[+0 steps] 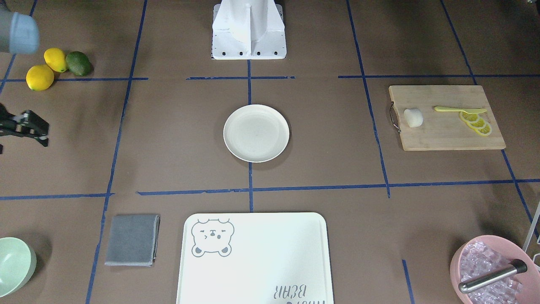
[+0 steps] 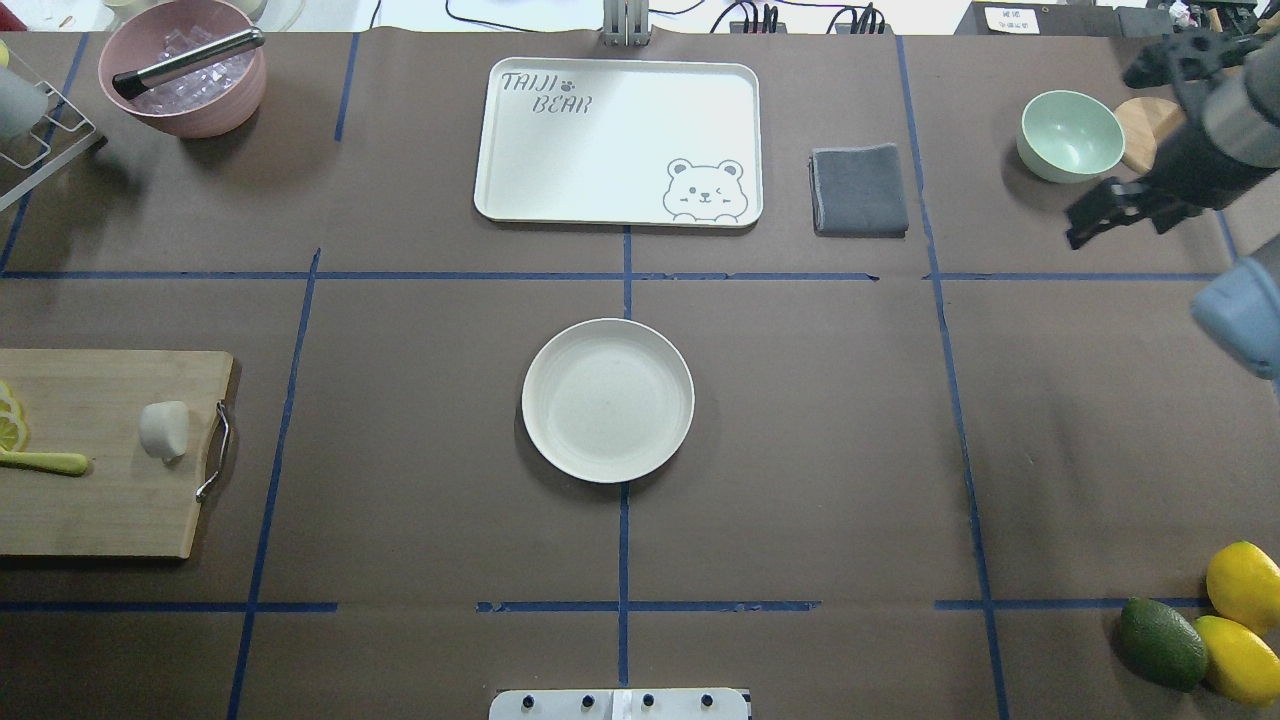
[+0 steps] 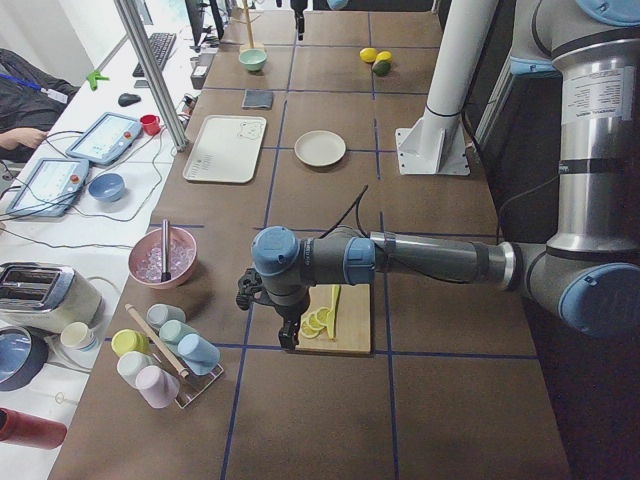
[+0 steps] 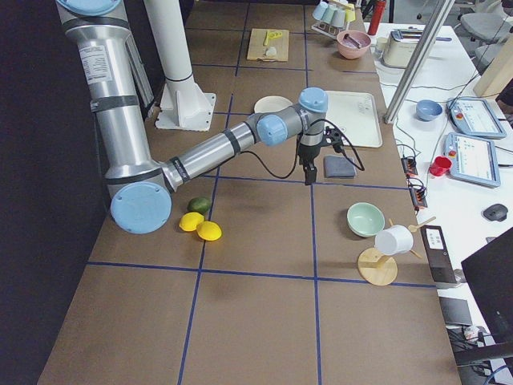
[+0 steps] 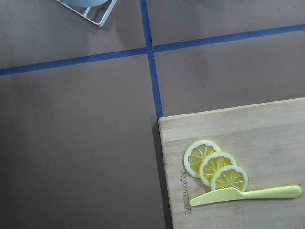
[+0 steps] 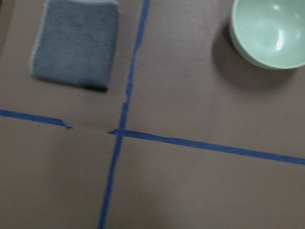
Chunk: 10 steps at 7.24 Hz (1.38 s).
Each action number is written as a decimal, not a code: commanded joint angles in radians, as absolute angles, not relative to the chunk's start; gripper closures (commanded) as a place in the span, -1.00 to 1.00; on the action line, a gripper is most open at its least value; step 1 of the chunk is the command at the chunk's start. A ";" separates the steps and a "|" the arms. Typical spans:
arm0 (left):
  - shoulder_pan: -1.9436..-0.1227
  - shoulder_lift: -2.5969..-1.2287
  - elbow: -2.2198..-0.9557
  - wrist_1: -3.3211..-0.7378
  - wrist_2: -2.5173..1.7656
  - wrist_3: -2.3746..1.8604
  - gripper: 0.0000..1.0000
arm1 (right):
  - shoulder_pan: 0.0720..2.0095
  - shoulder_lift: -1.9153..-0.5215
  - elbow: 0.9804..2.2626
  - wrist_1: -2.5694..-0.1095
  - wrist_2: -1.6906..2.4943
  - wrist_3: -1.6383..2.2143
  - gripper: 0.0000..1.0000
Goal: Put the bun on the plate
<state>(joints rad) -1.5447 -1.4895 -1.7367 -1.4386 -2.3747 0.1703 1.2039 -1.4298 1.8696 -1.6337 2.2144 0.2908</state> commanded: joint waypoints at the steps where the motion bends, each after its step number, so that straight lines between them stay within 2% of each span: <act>1: -1.545 -1.489 -1.749 -1.439 -2.375 0.170 -1.00 | 1.366 -1.584 1.871 -1.634 2.236 -0.005 -0.99; 4: -1.543 -1.491 -1.755 -1.437 -2.373 0.170 -1.00 | 1.537 -1.753 1.870 -1.626 2.299 -0.114 -1.00; 10: -1.537 -1.552 -1.741 -1.587 -2.378 0.155 -1.00 | 1.549 -1.769 1.858 -1.626 2.307 -0.101 -0.99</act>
<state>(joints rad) -1.5390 -1.5437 -1.7481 -1.5527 -2.3768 0.1586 1.5491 -1.7684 1.8672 -1.6260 2.3053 -0.0994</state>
